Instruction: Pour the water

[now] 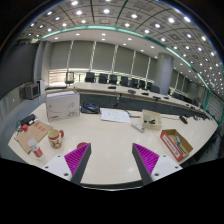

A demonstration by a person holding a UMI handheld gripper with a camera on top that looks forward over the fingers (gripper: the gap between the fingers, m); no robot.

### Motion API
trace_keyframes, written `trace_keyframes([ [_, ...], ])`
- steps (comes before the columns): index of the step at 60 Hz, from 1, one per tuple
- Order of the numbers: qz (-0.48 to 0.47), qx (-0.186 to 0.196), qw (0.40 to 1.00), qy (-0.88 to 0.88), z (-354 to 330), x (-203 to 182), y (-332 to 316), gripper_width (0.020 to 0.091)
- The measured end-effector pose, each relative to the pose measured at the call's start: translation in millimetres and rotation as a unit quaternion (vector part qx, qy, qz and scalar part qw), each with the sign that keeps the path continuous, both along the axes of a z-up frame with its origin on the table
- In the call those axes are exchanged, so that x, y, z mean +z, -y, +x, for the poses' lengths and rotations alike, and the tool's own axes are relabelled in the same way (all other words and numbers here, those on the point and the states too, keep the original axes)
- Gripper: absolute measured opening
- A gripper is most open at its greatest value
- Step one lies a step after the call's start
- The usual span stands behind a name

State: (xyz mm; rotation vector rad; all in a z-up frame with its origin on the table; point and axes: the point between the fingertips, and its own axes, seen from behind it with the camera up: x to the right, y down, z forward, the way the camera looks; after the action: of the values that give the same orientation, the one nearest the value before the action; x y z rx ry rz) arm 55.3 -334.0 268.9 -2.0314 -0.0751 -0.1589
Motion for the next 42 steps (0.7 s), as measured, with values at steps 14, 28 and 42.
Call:
trace_keyframes([
  [14,-0.015,0.051,0.999,0.004,-82,-32,14,0.0855],
  [28,-0.037,0.093,0.995,-0.02,-201,-93,32,0.0854],
  [42,-0.041,0.142,0.988,-0.048,-327,-144,38,0.0857],
])
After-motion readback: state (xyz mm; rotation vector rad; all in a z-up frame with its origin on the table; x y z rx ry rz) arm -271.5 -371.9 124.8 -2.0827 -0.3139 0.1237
